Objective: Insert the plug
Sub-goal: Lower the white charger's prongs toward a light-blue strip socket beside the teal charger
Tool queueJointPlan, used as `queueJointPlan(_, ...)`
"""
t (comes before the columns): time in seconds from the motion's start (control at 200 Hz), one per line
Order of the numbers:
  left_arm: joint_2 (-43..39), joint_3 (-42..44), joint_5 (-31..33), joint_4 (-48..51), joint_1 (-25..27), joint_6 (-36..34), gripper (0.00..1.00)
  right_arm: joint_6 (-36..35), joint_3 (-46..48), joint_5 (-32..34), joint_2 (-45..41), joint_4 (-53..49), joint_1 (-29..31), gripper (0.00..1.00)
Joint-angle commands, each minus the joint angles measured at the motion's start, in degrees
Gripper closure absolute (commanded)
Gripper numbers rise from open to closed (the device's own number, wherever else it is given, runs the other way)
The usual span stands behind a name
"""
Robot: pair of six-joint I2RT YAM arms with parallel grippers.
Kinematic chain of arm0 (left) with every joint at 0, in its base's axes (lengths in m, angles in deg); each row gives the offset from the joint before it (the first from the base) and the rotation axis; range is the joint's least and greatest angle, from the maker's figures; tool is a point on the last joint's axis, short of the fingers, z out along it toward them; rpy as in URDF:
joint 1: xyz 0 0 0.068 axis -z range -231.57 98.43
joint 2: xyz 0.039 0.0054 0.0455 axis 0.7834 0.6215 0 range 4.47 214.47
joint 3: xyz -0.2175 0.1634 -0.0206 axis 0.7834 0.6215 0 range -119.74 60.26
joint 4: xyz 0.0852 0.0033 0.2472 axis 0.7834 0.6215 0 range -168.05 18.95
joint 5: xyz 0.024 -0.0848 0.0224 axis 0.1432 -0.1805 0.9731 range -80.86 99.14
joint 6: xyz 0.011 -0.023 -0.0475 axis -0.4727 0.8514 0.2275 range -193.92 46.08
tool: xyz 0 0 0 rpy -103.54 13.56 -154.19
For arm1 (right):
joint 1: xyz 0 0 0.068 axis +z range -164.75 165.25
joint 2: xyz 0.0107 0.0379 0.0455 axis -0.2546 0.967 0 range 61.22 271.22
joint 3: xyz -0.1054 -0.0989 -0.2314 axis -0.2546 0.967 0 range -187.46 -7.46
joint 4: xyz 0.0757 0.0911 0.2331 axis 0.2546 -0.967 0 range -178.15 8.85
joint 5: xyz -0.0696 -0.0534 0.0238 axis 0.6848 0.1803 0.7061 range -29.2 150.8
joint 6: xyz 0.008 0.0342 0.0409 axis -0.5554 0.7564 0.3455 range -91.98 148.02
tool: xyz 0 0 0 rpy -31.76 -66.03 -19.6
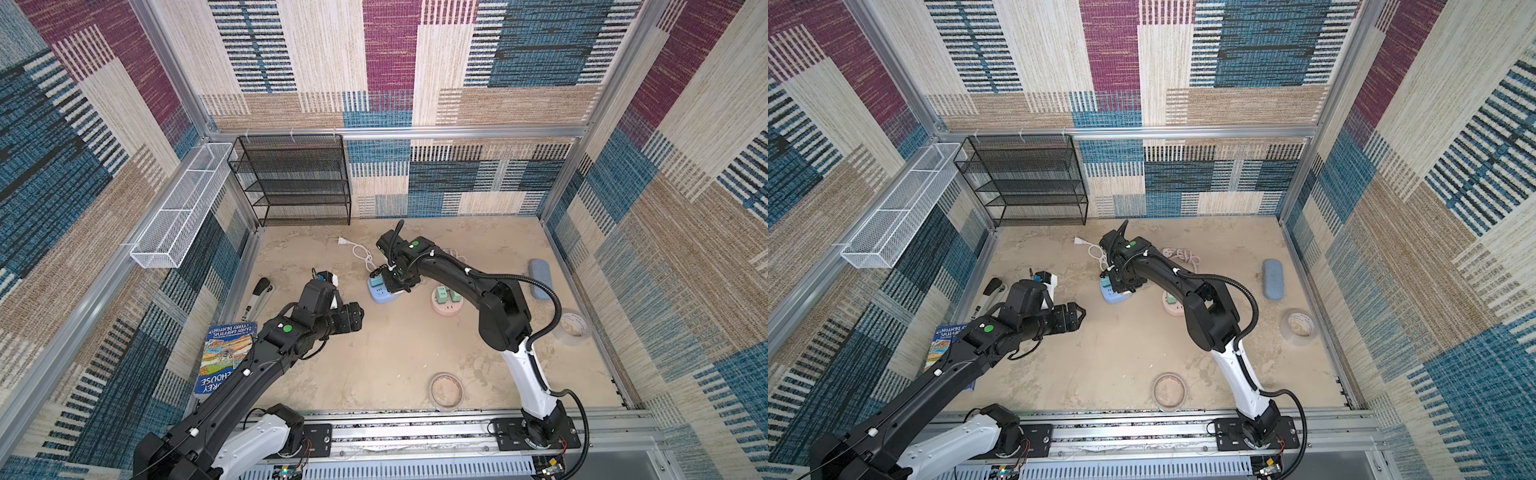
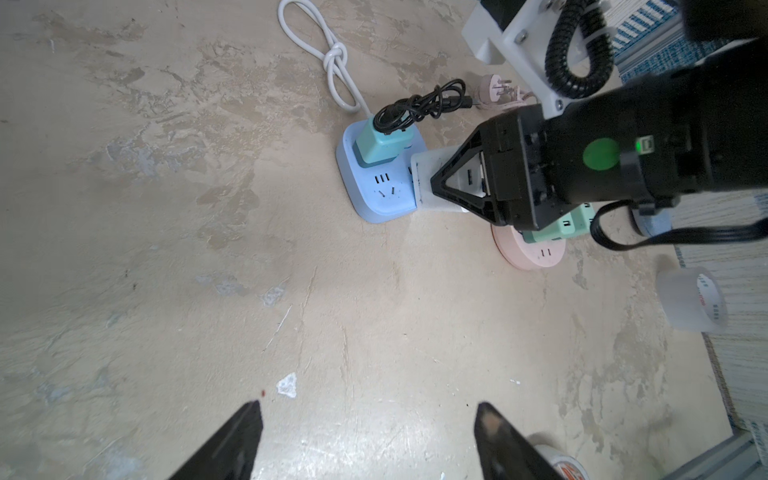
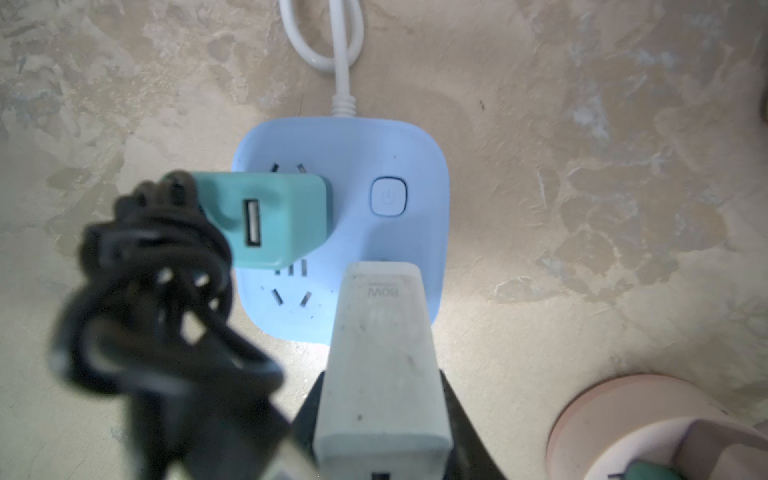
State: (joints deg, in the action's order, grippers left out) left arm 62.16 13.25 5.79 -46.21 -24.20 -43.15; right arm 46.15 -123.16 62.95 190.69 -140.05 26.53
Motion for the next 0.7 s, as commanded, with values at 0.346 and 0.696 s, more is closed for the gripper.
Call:
queueJointPlan(0.346,0.3,0.95,-5.77,-3.35,0.02,1.93,0.18,1.98,24.44,-1.45,-14.32,-2.85,1.93,1.0)
queueJointPlan(0.696,1.56,2.97,-7.49,-6.23,0.05,2.64,0.18,4.42,30.91,-0.14,-24.22,-6.94,2.58,1.0)
